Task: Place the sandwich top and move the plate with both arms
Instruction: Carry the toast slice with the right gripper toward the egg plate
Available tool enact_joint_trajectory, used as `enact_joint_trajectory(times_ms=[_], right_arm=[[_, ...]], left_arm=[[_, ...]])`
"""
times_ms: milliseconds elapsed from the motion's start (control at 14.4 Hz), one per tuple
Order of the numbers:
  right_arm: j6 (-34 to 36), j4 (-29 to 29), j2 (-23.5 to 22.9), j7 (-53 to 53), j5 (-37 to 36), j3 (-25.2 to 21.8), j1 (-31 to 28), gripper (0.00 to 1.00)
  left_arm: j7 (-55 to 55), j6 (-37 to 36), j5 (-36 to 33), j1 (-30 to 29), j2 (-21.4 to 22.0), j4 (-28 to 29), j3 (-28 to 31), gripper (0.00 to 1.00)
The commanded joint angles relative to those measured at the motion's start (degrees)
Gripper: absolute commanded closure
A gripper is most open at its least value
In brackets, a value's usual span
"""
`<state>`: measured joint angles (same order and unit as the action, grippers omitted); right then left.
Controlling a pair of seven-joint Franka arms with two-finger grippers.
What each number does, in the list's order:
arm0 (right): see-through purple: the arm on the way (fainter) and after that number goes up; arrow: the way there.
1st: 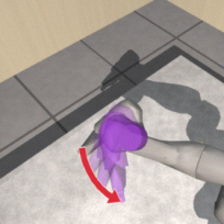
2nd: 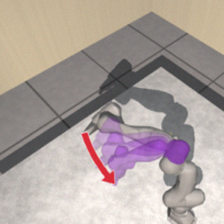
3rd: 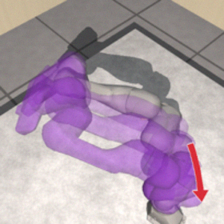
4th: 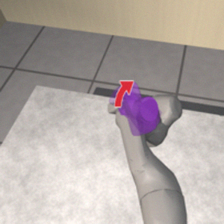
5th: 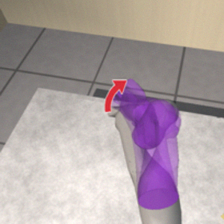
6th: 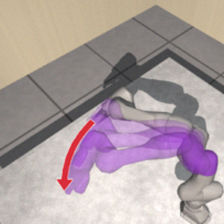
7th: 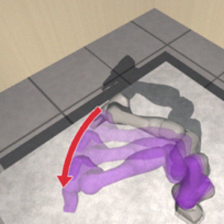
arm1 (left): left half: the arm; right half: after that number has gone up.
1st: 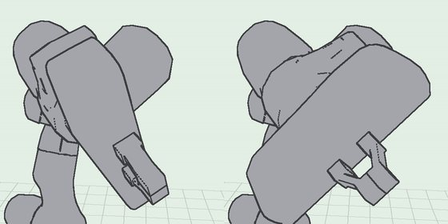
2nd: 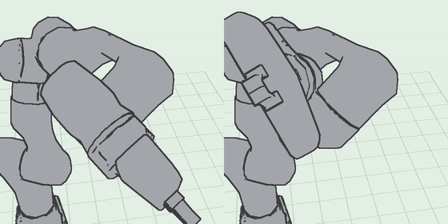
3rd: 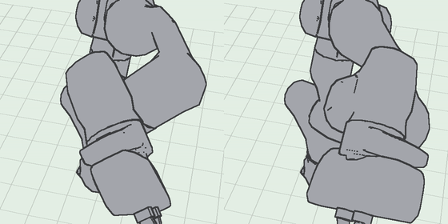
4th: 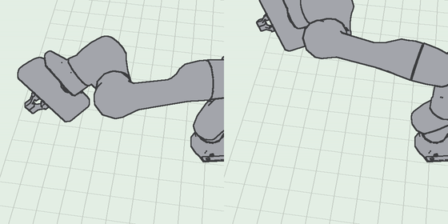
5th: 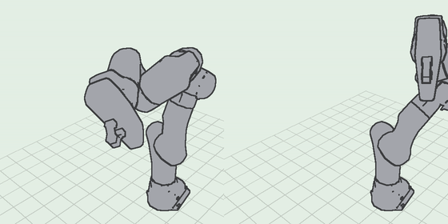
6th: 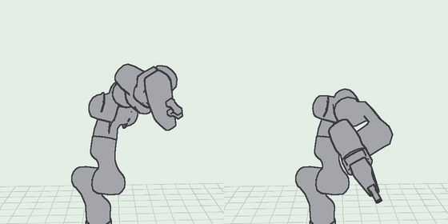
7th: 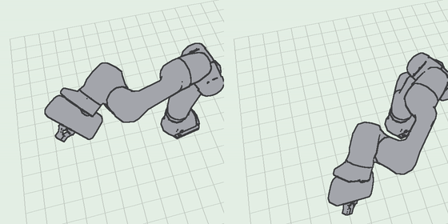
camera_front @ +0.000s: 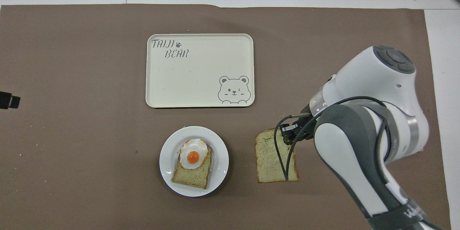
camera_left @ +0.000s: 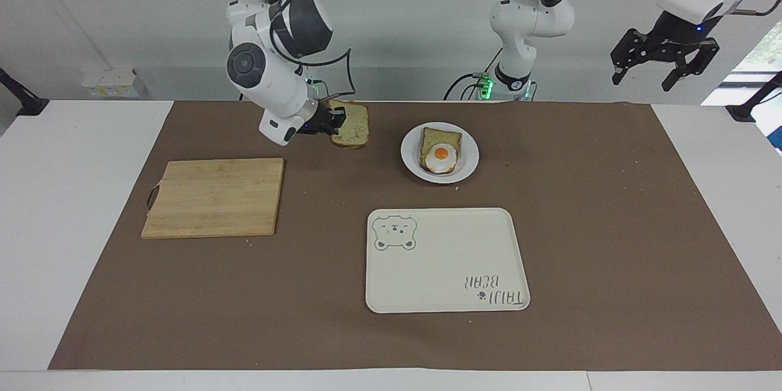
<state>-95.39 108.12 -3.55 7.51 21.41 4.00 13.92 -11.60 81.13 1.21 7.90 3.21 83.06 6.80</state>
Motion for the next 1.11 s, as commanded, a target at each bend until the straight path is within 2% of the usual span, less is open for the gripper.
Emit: enact_joint_trajectory(times_ms=[0, 209, 418, 696, 835, 1044], right_arm=[[-3.73, 2.01, 0.82, 3.21, 4.76, -0.22, 2.85, 1.0], [-10.4, 2.1, -0.05, 9.87, 5.66, -0.22, 8.65, 1.0], [-16.56, 2.1, -3.04, 14.54, 5.93, -0.22, 14.19, 1.0], [-20.79, 2.18, -6.29, 15.26, 8.65, -0.22, 18.4, 1.0], [-25.25, 2.36, -9.1, 15.61, 8.65, -0.31, 21.83, 1.0], [-27.65, 2.36, -10.34, 14.82, 8.56, -0.22, 22.11, 1.0]], left_arm=[[0.35, -0.44, -0.34, 0.28, 1.18, 1.22, 0.32, 0.0], [0.35, -0.44, -0.33, 0.36, 1.18, 1.22, 0.23, 0.0], [0.35, -0.44, -0.33, 0.36, 1.18, 1.22, 0.32, 0.0], [0.35, -0.44, -0.33, 0.36, 1.18, 1.22, 0.23, 0.0], [0.35, -0.44, -0.42, 0.36, 1.18, 1.22, 0.32, 0.0], [0.35, -0.44, -0.33, 0.36, 1.18, 1.22, 0.32, 0.0]])
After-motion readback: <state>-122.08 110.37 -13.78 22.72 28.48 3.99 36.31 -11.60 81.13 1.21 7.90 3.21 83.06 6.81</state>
